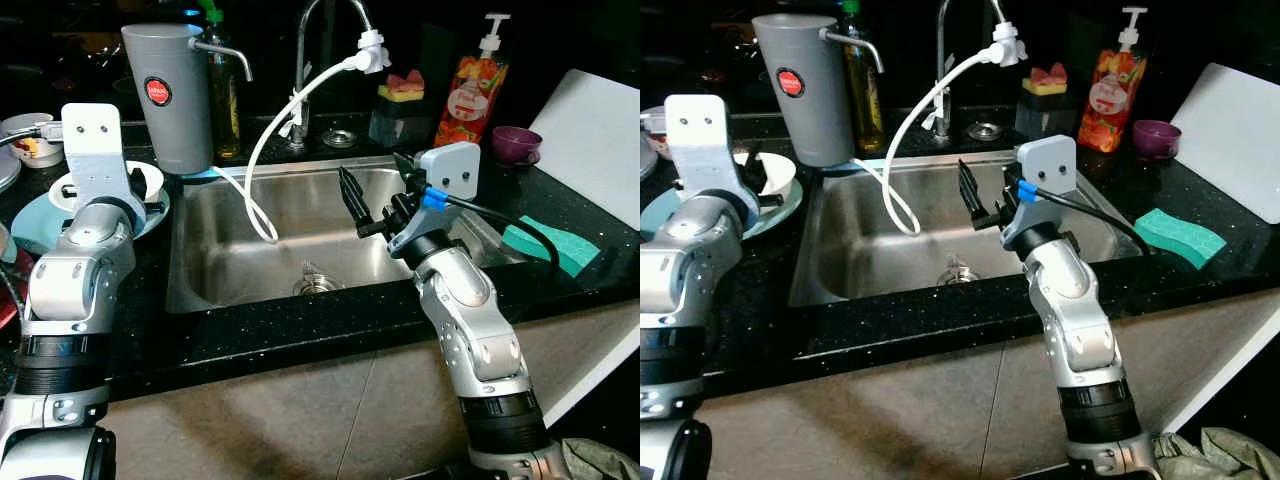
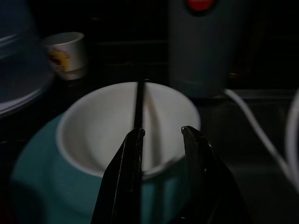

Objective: Kitchen organization

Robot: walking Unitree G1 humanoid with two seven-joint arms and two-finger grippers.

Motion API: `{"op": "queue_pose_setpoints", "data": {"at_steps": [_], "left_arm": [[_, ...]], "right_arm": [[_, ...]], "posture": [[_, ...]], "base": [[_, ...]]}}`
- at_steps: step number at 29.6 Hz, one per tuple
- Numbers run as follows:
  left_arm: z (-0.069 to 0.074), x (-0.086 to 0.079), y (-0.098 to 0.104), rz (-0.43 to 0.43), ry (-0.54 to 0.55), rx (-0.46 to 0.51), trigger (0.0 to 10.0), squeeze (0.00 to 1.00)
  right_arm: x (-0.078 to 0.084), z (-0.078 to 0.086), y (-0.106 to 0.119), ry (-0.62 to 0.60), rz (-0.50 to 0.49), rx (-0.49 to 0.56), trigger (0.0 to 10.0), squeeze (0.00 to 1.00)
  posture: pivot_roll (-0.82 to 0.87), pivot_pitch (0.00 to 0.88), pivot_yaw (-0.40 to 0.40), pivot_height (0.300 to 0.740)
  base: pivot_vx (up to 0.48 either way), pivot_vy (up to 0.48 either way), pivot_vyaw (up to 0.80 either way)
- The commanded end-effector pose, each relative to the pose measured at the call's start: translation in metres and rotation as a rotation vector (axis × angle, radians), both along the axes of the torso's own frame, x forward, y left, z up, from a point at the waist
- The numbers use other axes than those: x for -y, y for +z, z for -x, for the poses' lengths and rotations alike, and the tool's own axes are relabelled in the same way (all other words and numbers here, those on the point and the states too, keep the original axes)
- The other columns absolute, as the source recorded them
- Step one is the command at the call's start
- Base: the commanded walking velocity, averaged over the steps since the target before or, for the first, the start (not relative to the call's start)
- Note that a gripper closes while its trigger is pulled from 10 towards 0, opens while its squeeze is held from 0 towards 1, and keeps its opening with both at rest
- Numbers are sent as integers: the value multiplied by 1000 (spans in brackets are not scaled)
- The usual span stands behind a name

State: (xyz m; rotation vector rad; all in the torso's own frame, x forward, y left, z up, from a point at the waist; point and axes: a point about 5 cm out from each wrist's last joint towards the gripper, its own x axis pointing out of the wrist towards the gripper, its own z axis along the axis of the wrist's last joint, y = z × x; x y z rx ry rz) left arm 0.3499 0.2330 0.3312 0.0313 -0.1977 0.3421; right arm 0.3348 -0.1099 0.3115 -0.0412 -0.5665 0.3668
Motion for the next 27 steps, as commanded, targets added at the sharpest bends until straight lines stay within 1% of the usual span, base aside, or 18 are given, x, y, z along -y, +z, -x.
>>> {"op": "queue_pose_setpoints", "data": {"at_steps": [1,5,8,9,13,14,15,16,17,19,21,23,27], "left_arm": [[0,-8,-6,5,54,-25,10000,0],[-3,-21,-4,46,98,-29,10000,0],[-4,-26,-1,108,105,-27,10000,0],[-4,-26,-1,108,105,-27,10000,0],[-4,-22,-8,247,68,-56,10000,0],[-4,-19,-9,271,57,-55,10000,0],[-4,-19,-9,271,57,-55,10000,0],[-3,-14,-12,317,34,-57,10000,0],[-3,-13,-14,336,26,-63,10000,0],[-3,-12,-16,353,22,-69,10000,0],[-4,-14,-17,362,34,-73,10000,0],[-6,-18,-17,392,44,-82,10000,0],[-5,-21,-15,375,71,-82,10000,0]], "right_arm": [[2,2,-1,2,-8,-11,10000,0],[2,2,-2,3,-5,-18,10000,0],[2,2,-1,3,-5,-19,10000,0],[2,2,-1,3,-5,-19,10000,0],[2,2,-2,0,-5,-22,10000,0],[1,2,-2,0,-5,-23,10000,0],[1,2,-2,0,-5,-23,10000,0],[1,2,-2,1,-5,-24,10000,0],[1,2,-2,3,-5,-25,10000,0],[1,2,-2,4,-5,-25,10000,0],[0,1,-1,8,-3,-24,10000,0],[0,1,-1,9,-3,-24,10000,0],[0,1,-1,8,-4,-24,10000,0]], "posture": [[49,186,-50,740],[49,186,-50,740],[49,186,-50,740],[49,186,-50,740],[54,181,-48,740],[54,181,-48,740],[54,181,-48,740],[54,181,-48,740],[54,181,-48,740],[54,181,-48,740],[54,181,-48,740],[59,173,-52,740],[61,168,-48,740]], "base": [[0,0,0],[0,0,0],[0,0,0],[0,0,0],[0,0,0],[0,0,0],[0,0,0],[0,0,0],[0,0,0],[0,0,0],[0,0,0],[0,0,0],[0,0,0]]}}
